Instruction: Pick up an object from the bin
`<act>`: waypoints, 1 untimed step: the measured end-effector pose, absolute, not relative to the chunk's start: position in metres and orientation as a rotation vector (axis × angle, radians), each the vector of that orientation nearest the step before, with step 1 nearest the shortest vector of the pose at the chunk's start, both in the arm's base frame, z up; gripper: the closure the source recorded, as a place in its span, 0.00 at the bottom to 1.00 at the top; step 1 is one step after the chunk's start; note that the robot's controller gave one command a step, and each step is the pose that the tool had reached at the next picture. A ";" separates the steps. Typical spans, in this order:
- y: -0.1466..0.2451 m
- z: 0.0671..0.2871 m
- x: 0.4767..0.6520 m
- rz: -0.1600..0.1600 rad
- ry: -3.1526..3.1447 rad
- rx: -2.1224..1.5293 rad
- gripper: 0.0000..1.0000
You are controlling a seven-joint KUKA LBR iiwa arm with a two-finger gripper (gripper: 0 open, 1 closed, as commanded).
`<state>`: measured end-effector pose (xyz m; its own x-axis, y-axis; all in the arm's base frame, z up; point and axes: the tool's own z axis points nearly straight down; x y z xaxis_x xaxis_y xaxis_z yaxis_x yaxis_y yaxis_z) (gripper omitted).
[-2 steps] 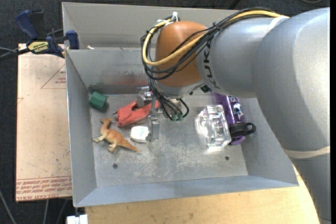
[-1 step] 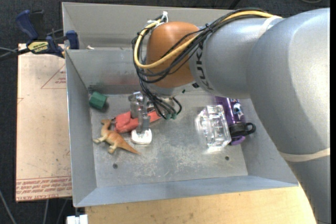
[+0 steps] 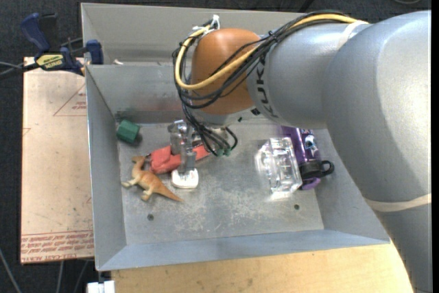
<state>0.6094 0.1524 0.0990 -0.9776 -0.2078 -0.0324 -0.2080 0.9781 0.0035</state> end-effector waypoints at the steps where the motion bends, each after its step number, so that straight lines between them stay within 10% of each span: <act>1: 0.152 0.133 0.606 0.006 3.108 -0.365 1.00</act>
Offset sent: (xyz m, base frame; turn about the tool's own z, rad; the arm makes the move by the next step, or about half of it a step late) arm 0.0082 0.0211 0.1082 -0.0544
